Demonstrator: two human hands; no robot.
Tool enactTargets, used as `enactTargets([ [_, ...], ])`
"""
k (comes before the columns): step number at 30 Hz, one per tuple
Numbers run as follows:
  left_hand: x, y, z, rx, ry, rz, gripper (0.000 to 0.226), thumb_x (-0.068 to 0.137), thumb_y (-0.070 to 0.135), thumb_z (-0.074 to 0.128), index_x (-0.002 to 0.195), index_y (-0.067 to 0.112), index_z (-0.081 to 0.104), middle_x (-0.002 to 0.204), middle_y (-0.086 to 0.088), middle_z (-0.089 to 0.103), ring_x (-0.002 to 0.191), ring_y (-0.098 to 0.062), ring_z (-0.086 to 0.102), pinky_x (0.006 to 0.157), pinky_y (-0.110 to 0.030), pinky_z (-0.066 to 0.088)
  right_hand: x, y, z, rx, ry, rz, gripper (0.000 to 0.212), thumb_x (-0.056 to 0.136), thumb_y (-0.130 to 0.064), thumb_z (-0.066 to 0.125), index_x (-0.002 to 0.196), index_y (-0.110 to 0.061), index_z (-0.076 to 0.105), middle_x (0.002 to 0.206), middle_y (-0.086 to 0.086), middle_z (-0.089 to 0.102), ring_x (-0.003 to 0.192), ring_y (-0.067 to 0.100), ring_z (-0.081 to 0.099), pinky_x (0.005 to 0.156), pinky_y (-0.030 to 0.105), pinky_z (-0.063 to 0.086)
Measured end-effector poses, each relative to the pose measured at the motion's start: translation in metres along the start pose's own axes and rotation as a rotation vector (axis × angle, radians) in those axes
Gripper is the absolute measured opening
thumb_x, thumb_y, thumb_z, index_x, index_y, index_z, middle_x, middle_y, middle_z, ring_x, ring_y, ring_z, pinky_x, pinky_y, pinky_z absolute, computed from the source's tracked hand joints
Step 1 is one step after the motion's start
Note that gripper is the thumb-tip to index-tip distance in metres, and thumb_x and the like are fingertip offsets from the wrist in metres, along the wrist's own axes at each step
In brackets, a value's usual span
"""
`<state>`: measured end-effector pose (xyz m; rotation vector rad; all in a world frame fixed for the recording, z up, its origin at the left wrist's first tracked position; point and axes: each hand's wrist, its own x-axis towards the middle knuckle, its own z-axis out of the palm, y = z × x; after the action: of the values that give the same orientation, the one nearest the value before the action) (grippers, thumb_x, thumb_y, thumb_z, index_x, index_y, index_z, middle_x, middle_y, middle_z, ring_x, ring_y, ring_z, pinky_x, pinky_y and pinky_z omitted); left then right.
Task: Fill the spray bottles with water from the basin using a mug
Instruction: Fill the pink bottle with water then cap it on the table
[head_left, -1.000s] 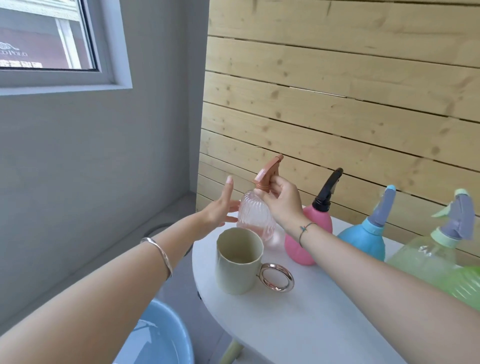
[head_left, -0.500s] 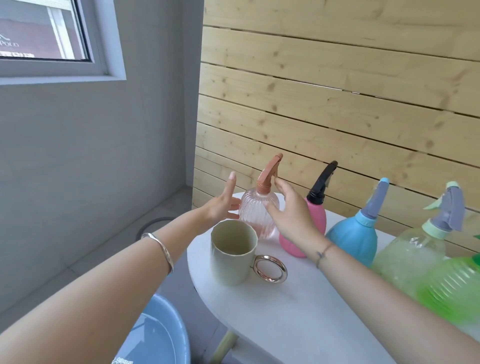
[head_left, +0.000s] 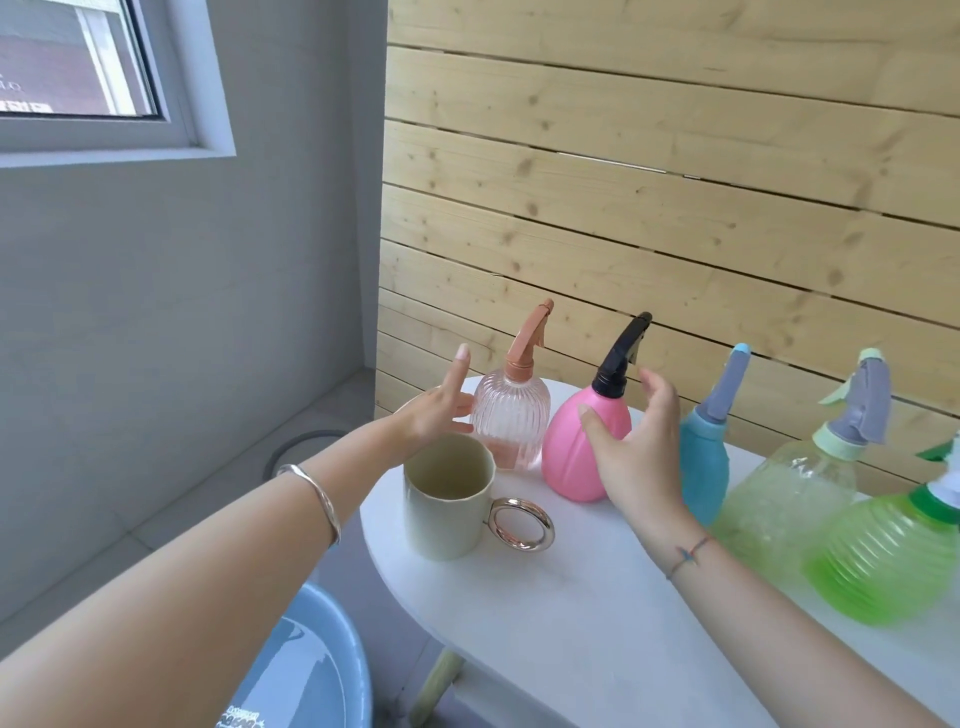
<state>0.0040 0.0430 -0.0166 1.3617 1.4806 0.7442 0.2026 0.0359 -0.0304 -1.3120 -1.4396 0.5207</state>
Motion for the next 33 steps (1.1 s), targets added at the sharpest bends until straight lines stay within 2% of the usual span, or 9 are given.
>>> enactTargets([
  [3,0.002,-0.001,0.0,-0.002,0.006,-0.011,0.085,0.098,0.061,0.0,0.14,0.007,0.05,0.146,-0.008,0.05,0.131,-0.023,0.051,0.095,-0.02,0.025,0.011,0.004,0.008,0.008,-0.017,0.068,0.061,0.088,-0.011,0.064,0.141,-0.009,0.036,0.143,0.001,0.043,0.132,0.016,0.039,0.097,0.012,0.023],
  [9,0.003,-0.005,-0.003,0.033,0.198,0.002,0.087,0.093,0.071,0.016,0.142,0.006,0.048,0.138,-0.007,0.055,0.121,-0.024,0.056,0.1,-0.033,0.036,0.023,0.004,0.012,-0.045,0.018,0.051,0.034,0.09,-0.009,0.061,0.124,-0.01,0.056,0.117,0.004,0.064,0.112,0.022,0.056,0.083,0.017,0.034],
  [14,-0.034,0.015,0.014,0.08,0.419,0.428,0.048,0.093,0.051,0.056,0.133,0.025,0.056,0.133,0.012,0.057,0.123,-0.007,0.051,0.092,-0.019,0.038,0.019,-0.025,-0.009,0.032,0.084,-0.086,0.022,0.084,-0.015,0.071,0.105,-0.016,0.065,0.097,-0.008,0.067,0.098,0.015,0.062,0.088,0.026,0.047],
  [17,-0.06,0.03,0.033,0.133,0.33,0.566,0.065,0.078,0.051,0.076,0.134,0.031,0.051,0.137,0.014,0.053,0.121,0.001,0.049,0.093,-0.005,0.035,0.012,-0.059,-0.035,0.127,0.139,-0.164,0.02,0.08,-0.024,0.076,0.096,-0.016,0.068,0.089,-0.009,0.07,0.087,0.012,0.064,0.084,0.026,0.05],
  [20,-0.083,0.045,0.06,0.194,0.227,0.616,0.094,0.062,0.06,0.084,0.141,0.031,0.04,0.151,0.035,0.024,0.137,-0.005,0.037,0.107,-0.029,0.04,0.0,-0.09,-0.064,0.263,0.144,-0.161,0.018,0.076,-0.028,0.08,0.085,-0.017,0.068,0.08,-0.009,0.07,0.076,0.006,0.064,0.076,0.023,0.05],
  [22,-0.098,0.053,0.075,0.142,0.217,0.613,0.096,0.059,0.056,0.087,0.139,0.03,0.04,0.136,0.043,0.03,0.134,-0.002,0.038,0.105,-0.036,0.044,-0.011,-0.103,-0.079,0.37,0.1,-0.109,0.015,0.075,-0.027,0.081,0.081,-0.022,0.068,0.076,-0.01,0.069,0.072,0.003,0.061,0.073,0.019,0.049],
  [25,-0.118,0.06,0.095,0.068,0.277,0.535,0.095,0.052,0.058,0.088,0.132,0.033,0.044,0.118,0.025,0.053,0.109,0.007,0.052,0.094,-0.035,0.051,-0.026,-0.111,-0.103,0.441,0.024,-0.057,0.015,0.076,-0.026,0.08,0.083,-0.02,0.07,0.079,-0.007,0.07,0.073,0.004,0.06,0.073,0.017,0.048],
  [27,-0.131,0.062,0.108,0.043,0.274,0.498,0.096,0.042,0.066,0.083,0.126,0.036,0.047,0.113,0.019,0.059,0.103,0.001,0.059,0.088,-0.034,0.055,-0.036,-0.112,-0.12,0.455,0.001,-0.045,0.014,0.077,-0.024,0.079,0.084,-0.017,0.07,0.077,-0.007,0.069,0.072,0.004,0.059,0.072,0.016,0.047],
  [33,-0.154,0.064,0.128,-0.238,-0.034,0.379,0.091,0.046,0.054,0.084,0.127,0.029,0.051,0.119,0.004,0.064,0.105,-0.009,0.065,0.084,-0.026,0.056,-0.05,-0.106,-0.159,0.556,-0.169,0.077,0.026,0.071,-0.034,0.075,0.091,-0.017,0.072,0.088,-0.003,0.071,0.084,0.007,0.061,0.084,0.022,0.047],
])
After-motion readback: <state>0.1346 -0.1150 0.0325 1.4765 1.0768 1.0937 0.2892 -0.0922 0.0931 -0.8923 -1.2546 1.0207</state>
